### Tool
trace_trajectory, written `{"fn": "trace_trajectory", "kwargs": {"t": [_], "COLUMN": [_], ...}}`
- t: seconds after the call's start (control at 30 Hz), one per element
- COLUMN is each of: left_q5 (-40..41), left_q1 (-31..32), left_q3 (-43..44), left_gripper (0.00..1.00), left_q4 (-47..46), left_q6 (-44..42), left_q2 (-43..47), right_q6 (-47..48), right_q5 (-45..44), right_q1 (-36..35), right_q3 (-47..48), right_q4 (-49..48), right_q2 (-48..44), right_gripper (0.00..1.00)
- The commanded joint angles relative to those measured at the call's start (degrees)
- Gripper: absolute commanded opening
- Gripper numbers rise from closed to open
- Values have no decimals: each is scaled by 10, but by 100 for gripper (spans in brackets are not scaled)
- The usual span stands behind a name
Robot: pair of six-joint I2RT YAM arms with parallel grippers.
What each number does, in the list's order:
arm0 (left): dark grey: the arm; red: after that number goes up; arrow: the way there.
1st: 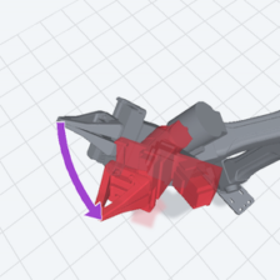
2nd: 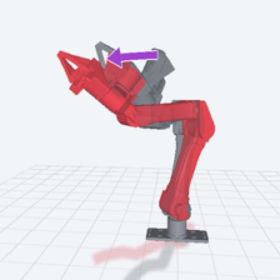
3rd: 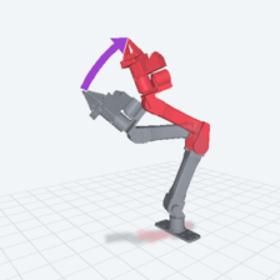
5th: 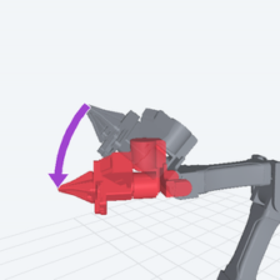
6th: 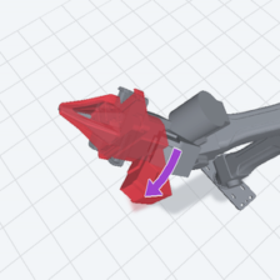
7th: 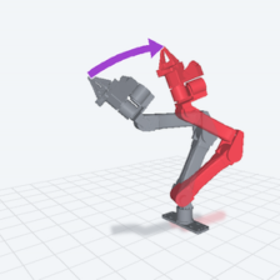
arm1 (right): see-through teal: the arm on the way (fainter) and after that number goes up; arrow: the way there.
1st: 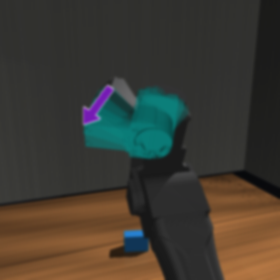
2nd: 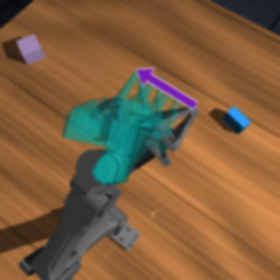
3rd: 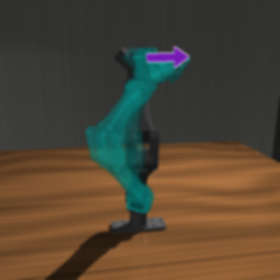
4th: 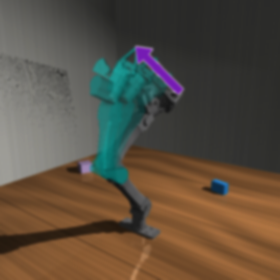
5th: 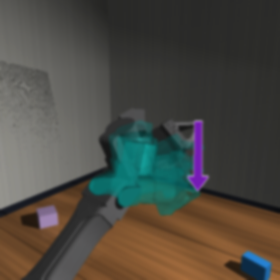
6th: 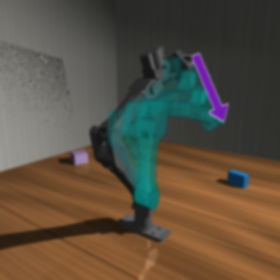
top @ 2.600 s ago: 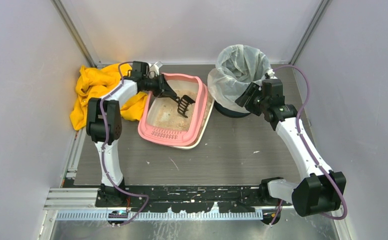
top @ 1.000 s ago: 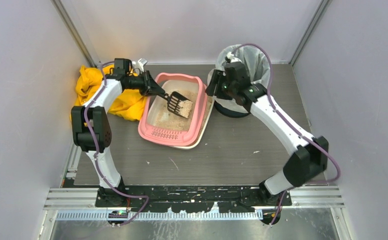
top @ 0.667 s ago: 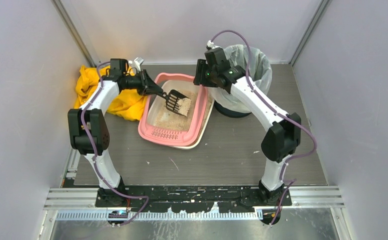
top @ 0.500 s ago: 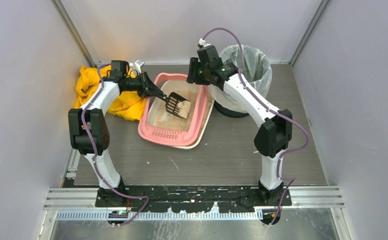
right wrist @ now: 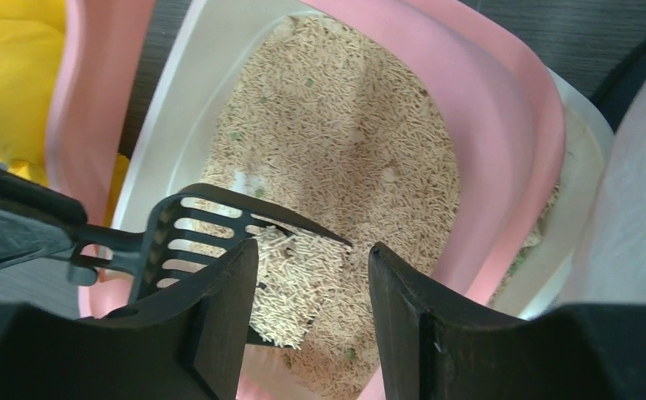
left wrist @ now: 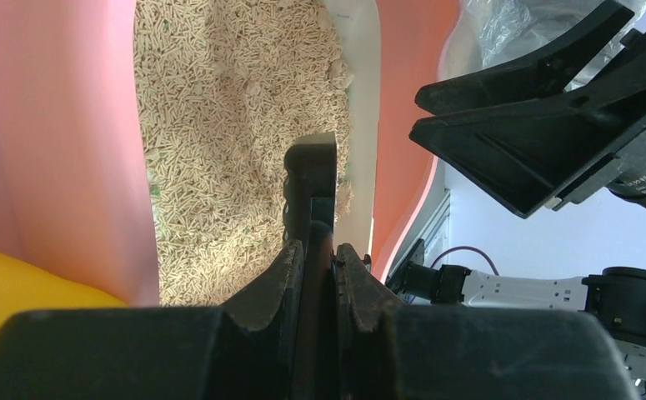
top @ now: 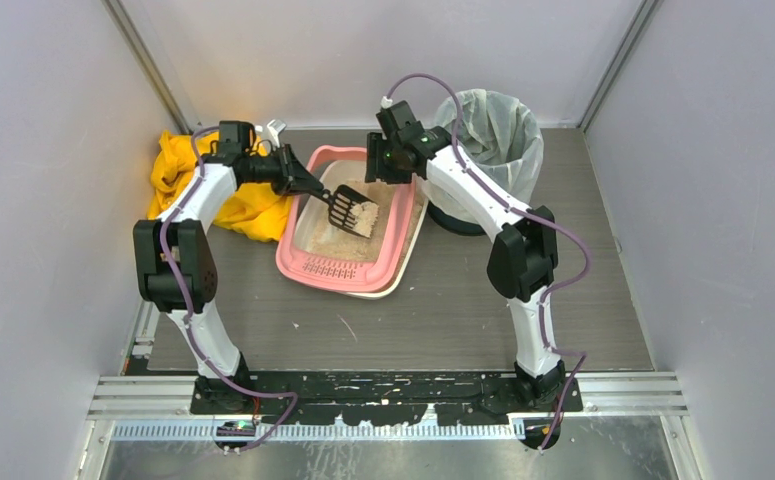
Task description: Clean the litter box
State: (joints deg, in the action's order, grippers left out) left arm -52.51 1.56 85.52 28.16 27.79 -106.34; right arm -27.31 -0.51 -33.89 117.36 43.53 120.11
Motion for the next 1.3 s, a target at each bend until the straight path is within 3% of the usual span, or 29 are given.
{"fn": "trace_trajectory", "kwargs": {"t": [0.0, 0.8, 1.13, 1.27], "left_q5": [-14, -27, -20, 32], "left_q1": [-5, -5, -6, -6], "left_q3": [2, 0, 6, 44], "left_gripper": [0, 0, 0, 0], "left_q4": [-3, -15, -10, 55], "left_q6": [-8, 1, 6, -44], "left_q2": [29, 16, 24, 39], "right_q6": [1, -22, -26, -20], "right_q5": [-45, -159, -143, -129], "right_q1": [-2, -1, -1, -1], "right_q3": [46, 13, -19, -4], "right_q4": [28, 99, 58, 47], "right_q2": [4, -19, -57, -69], "right_gripper": [57, 58, 58, 58]}}
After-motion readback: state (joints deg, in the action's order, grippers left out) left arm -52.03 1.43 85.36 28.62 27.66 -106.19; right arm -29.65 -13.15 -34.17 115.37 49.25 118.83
